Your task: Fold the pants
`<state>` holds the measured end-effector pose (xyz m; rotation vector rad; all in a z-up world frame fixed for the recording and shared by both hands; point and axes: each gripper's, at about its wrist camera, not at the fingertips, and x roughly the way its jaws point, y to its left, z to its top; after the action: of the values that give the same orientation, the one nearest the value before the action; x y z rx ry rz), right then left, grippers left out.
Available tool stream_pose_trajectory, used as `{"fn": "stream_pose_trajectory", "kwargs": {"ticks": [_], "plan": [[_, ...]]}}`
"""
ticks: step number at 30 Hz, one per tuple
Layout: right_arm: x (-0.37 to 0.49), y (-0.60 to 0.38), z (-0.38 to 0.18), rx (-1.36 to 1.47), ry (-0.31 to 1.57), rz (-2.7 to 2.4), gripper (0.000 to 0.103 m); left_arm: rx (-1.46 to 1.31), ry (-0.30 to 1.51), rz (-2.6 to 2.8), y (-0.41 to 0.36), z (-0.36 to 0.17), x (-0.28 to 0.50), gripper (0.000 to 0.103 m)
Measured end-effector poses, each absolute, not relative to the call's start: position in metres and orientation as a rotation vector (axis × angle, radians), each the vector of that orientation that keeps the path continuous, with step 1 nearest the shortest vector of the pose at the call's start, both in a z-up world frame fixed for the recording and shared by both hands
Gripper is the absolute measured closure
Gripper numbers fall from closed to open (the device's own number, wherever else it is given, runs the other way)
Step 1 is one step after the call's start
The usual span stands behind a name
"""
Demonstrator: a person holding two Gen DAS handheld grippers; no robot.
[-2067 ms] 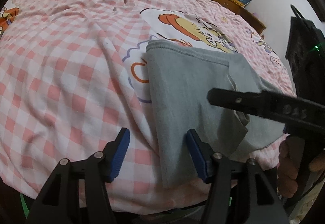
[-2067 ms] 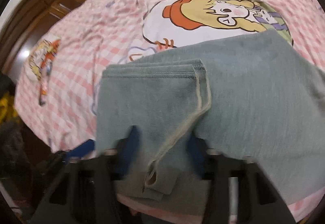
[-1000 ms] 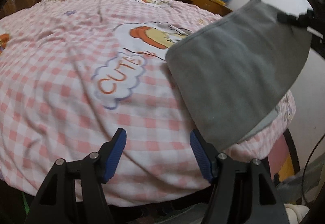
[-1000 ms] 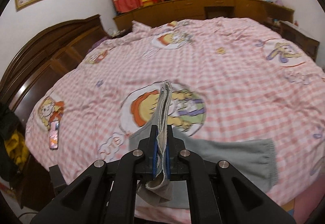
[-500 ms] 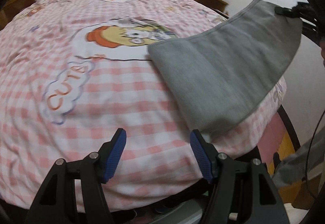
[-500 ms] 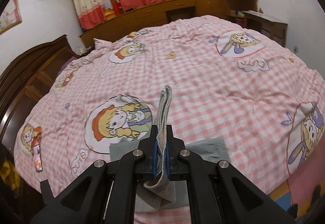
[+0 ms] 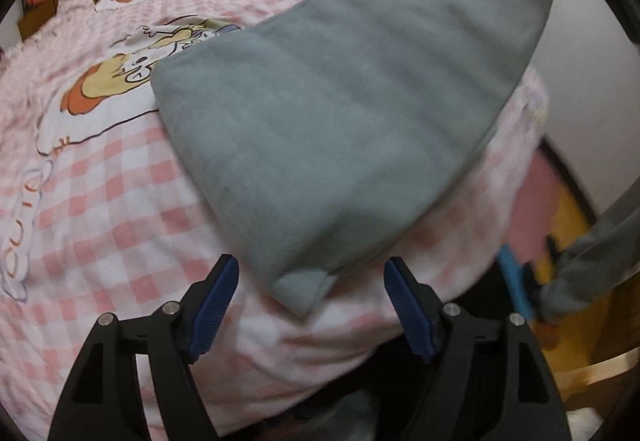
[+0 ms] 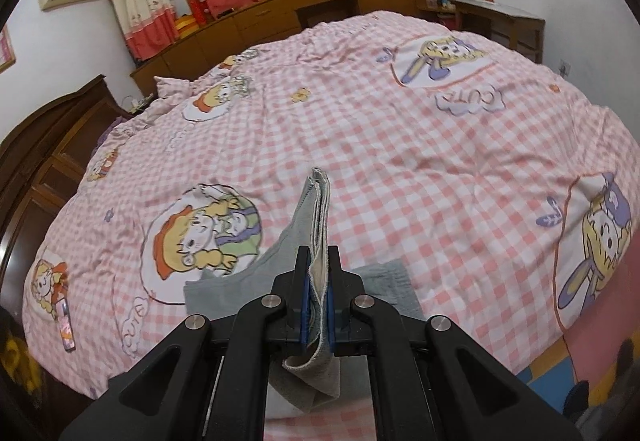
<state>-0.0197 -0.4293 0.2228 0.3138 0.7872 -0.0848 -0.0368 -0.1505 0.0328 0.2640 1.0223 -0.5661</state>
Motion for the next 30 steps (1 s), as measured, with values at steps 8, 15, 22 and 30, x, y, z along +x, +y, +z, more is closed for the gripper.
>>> {"fn": "stream_pose_trajectory", "kwargs": {"ticks": [8, 15, 22, 30], "plan": [[-0.012, -0.467, 0.131, 0.300, 0.892, -0.118, 0.096, 0.150, 1.114, -0.395, -0.108, 0.013, -0.027, 0.024], [-0.006, -0.508, 0.062, 0.375, 0.946, -0.111, 0.088, 0.178, 1.111, -0.414, -0.104, 0.017, -0.034, 0.024], [-0.036, -0.523, 0.076, 0.442, 0.876, -0.069, 0.062, 0.104, 1.076, -0.472, -0.085, 0.035, -0.036, 0.024], [-0.066, -0.526, 0.052, 0.740, 0.860, 0.018, 0.057, -0.017, 1.031, -0.456, -0.071, 0.057, -0.006, 0.024]]}}
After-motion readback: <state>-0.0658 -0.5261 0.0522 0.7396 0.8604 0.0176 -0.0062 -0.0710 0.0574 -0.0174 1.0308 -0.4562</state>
